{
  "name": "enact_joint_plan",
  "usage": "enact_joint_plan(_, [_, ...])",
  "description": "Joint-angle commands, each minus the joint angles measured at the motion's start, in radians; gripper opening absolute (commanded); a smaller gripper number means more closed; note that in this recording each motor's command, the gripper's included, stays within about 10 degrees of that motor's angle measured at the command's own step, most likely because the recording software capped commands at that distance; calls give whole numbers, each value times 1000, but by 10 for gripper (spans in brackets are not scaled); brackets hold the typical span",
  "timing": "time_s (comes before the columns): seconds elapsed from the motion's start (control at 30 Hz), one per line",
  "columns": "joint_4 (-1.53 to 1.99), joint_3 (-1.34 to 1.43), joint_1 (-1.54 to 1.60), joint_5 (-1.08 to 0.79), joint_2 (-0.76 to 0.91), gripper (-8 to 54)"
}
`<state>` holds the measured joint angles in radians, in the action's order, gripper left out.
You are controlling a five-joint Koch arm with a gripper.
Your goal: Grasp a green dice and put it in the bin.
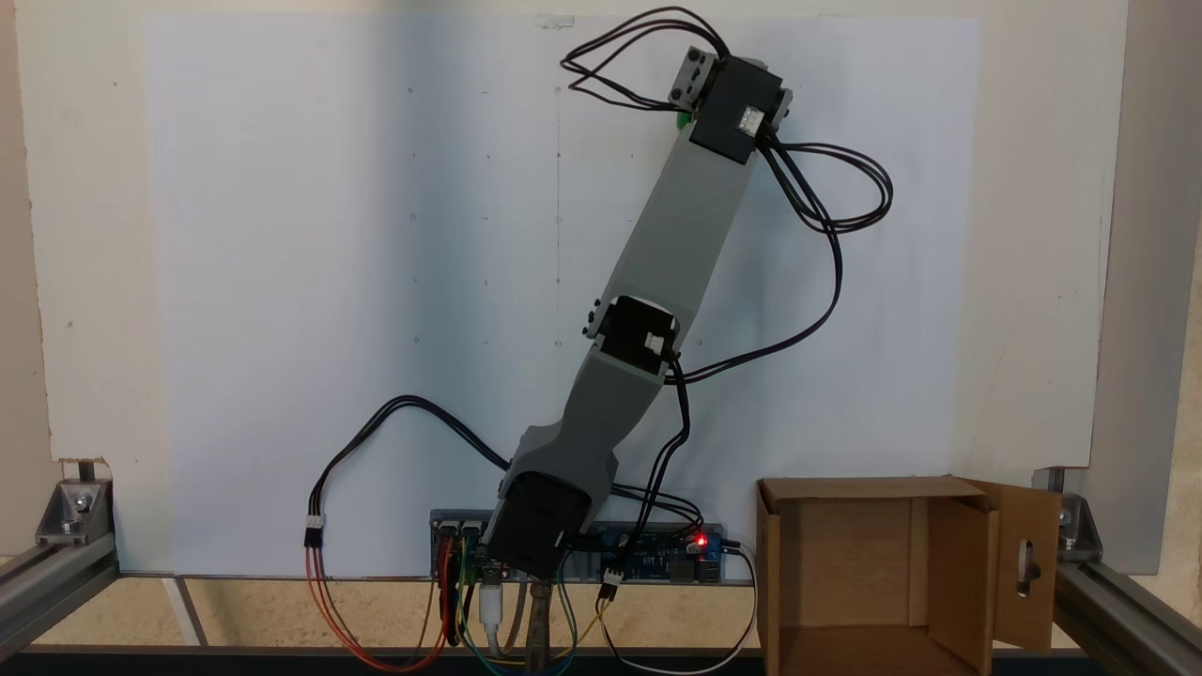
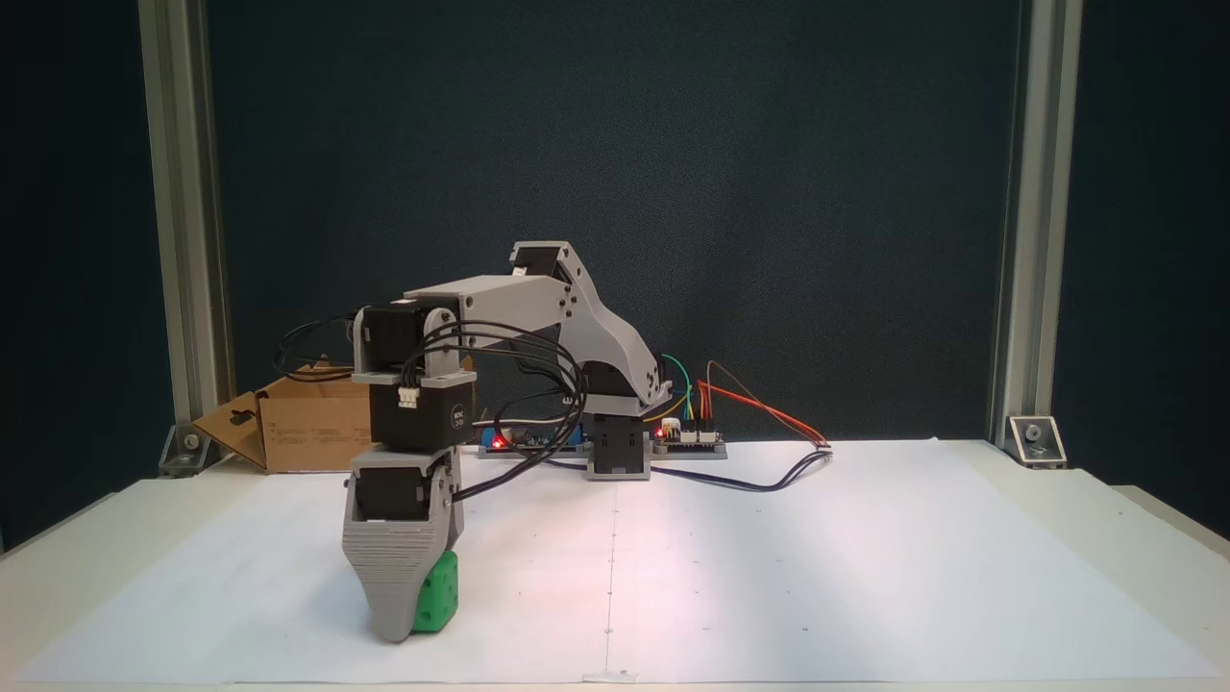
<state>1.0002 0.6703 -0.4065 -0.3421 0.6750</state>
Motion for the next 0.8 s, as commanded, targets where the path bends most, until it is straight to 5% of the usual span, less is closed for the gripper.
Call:
enact_joint_plan(0.0, [-6,-67,-11,-31,15,114])
enact_joint_plan(0.27, [8,124,-64,43,240,114])
enact_joint_plan(0.5, [-8,483,-121,49,569,115])
enact_joint_plan(0.77, [-3,563,-459,44,983,115])
